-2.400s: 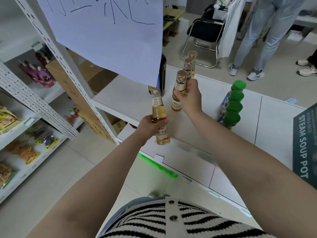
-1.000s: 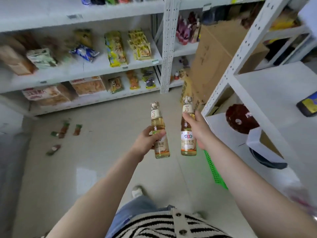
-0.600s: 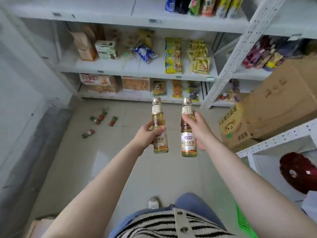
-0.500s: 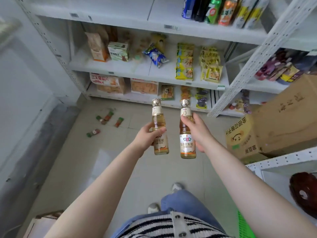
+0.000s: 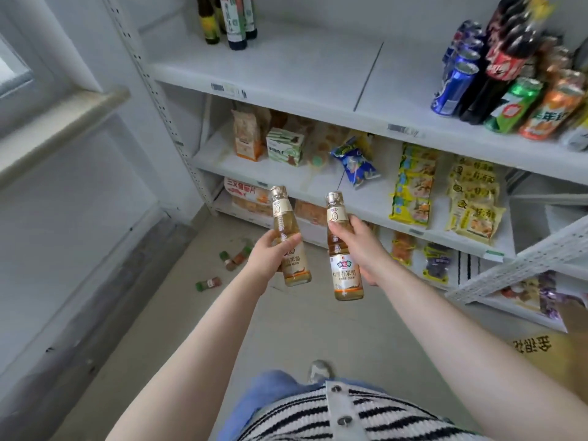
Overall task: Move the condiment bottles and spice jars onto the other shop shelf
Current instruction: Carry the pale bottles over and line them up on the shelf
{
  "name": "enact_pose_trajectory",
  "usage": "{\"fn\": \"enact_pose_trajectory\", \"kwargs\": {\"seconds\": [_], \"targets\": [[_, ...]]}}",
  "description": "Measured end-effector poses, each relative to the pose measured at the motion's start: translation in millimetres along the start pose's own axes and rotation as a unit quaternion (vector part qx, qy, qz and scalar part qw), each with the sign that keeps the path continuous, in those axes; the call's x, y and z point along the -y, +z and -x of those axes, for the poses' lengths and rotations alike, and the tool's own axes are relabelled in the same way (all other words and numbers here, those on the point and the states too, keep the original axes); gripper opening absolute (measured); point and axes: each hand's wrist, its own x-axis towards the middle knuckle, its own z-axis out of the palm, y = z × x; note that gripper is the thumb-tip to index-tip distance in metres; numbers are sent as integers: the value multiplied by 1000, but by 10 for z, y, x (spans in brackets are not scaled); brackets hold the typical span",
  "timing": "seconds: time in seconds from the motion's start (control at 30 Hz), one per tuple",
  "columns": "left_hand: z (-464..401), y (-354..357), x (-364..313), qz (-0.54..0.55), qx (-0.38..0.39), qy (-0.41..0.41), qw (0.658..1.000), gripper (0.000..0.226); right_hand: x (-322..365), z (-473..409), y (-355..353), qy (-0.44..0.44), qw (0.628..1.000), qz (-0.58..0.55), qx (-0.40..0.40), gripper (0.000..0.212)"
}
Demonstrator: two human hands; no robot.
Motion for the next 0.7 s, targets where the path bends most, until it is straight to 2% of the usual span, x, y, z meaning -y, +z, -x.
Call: {"fn": "enact_pose_trajectory", "kwargs": {"seconds": [0.27, 0.37, 0.43, 0.57, 0.7], "targets": [[-1028, -342, -799, 30, -16, 50, 998, 44, 842, -1126, 213, -27, 999, 18, 33, 24], [-1503, -500, -1223, 28, -10, 82, 996, 37, 1193, -1632, 332, -43, 999, 2, 31, 31], [-1827, -601, -1547, 22, -4, 100, 995, 39, 1458, -1978, 397, -62, 998, 5, 18, 38], [-2451, -802, -2162, -1, 0, 137, 991, 35, 1986, -2599, 468, -92, 995, -5, -25, 26], [-3029, -929, -2658, -6, 4, 137, 990, 42, 2458, -3171, 488, -124, 990, -27, -54, 22]]}}
